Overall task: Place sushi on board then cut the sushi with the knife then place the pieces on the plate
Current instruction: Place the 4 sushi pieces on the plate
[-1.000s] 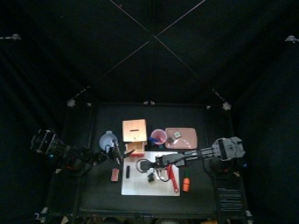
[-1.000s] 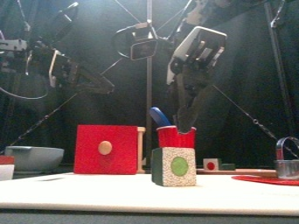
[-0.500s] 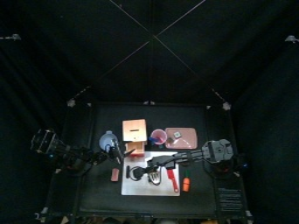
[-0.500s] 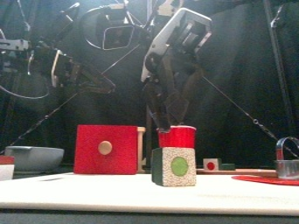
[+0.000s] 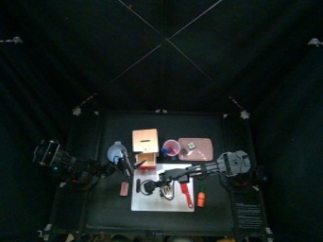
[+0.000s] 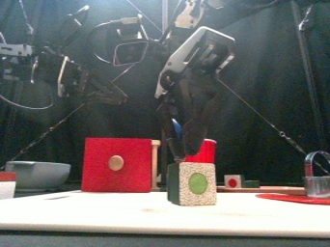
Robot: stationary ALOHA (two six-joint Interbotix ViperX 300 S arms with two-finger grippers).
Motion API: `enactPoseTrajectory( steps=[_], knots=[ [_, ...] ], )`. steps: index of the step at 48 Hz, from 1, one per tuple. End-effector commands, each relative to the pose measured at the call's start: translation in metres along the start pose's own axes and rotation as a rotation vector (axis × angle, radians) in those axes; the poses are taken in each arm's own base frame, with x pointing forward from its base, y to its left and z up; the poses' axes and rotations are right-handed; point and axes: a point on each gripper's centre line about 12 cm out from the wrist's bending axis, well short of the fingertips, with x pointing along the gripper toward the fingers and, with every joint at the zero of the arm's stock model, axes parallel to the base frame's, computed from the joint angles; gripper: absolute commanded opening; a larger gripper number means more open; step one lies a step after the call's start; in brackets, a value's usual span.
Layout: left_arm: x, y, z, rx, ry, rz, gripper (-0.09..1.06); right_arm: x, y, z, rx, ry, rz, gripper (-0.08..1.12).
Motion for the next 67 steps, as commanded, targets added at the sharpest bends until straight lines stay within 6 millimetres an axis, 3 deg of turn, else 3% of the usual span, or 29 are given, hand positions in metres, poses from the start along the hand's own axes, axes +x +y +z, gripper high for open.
enactPoseTrajectory(
  steps=[1, 25, 36, 48, 58, 67],
  knots=[
    [0.003, 0.002, 0.009, -0.017, -0.024, 0.014, 0.86, -0.009, -0.001, 0.005, -0.003, -0.036, -0.009, 0.73],
    [0.003, 0.001, 0.006, -0.021, -0.012, 0.018, 0.86, 0.01, -0.003, 0.0, 0.028, -0.023, -0.006, 0.72],
    [0.003, 0.001, 0.006, -0.022, -0.01, 0.017, 0.86, 0.006, -0.002, 0.0, 0.055, -0.053, 0.002, 0.71],
    [0.003, 0.001, 0.005, -0.021, -0.008, 0.018, 0.86, -0.002, -0.008, -0.011, 0.11, -0.068, -0.012, 0.58],
    [0.002, 0.001, 0.005, -0.018, -0.007, 0.017, 0.86, -0.034, -0.028, -0.045, 0.254, -0.108, -0.039, 0.57],
    [0.002, 0.0, 0.004, -0.016, -0.005, 0.014, 0.86, -0.049, -0.049, -0.12, 0.469, -0.055, -0.148, 0.57]
  ],
)
